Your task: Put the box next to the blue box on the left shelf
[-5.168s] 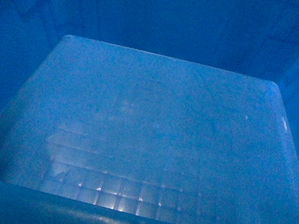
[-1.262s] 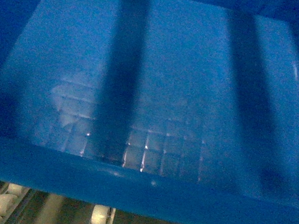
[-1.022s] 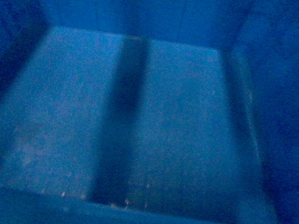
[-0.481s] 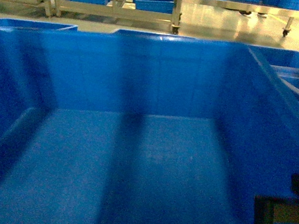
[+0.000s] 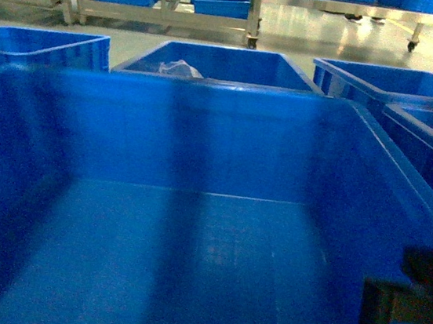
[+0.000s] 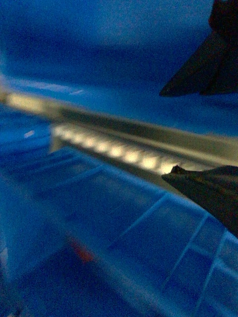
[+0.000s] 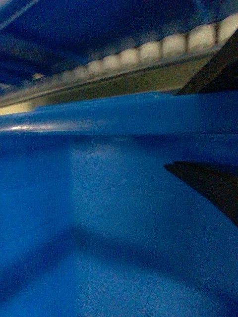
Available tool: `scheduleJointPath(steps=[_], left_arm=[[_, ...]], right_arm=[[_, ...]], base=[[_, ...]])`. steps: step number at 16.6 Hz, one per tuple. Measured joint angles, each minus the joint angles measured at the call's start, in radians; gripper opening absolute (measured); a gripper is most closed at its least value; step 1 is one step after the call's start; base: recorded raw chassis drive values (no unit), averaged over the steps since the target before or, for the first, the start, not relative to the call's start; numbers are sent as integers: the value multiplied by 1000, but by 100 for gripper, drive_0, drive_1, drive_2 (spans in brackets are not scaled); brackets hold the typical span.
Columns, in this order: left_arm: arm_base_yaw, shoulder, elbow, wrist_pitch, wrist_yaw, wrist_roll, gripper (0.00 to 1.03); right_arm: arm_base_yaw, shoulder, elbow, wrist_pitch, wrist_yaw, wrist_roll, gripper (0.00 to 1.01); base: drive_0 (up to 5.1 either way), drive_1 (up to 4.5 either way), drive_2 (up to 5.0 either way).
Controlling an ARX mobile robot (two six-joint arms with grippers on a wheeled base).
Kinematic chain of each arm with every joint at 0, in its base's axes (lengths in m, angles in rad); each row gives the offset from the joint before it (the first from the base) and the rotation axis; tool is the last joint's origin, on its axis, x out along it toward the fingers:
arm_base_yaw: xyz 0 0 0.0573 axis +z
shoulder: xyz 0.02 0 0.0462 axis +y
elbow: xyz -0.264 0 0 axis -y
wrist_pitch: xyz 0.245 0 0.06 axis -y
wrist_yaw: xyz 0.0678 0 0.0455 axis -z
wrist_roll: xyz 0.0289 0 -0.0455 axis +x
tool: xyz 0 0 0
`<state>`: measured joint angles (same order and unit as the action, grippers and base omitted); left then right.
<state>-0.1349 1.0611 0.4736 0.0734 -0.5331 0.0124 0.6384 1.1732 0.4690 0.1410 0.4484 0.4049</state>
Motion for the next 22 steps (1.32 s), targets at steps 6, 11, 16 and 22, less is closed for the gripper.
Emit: scheduleJointPath(steps=[6,11,16,22], left_arm=[[-29,-80,-8,224,-55,-50,98],[69,-160,-214,557,410,-31,63],[133,-388,-370,492,533,-24,2],[134,-482,-408,432,533,-23,2]], right_arm=[[19,-45,-53,415,144,-226,100],[-130,-160,-263,642,75,-374,62],[-402,-532,-409,426,-206,-399,2],[-478,-622,-457,403,-282,-399,2]], base=[[0,0,0],[0,0,0],[0,0,0],[0,0,0]])
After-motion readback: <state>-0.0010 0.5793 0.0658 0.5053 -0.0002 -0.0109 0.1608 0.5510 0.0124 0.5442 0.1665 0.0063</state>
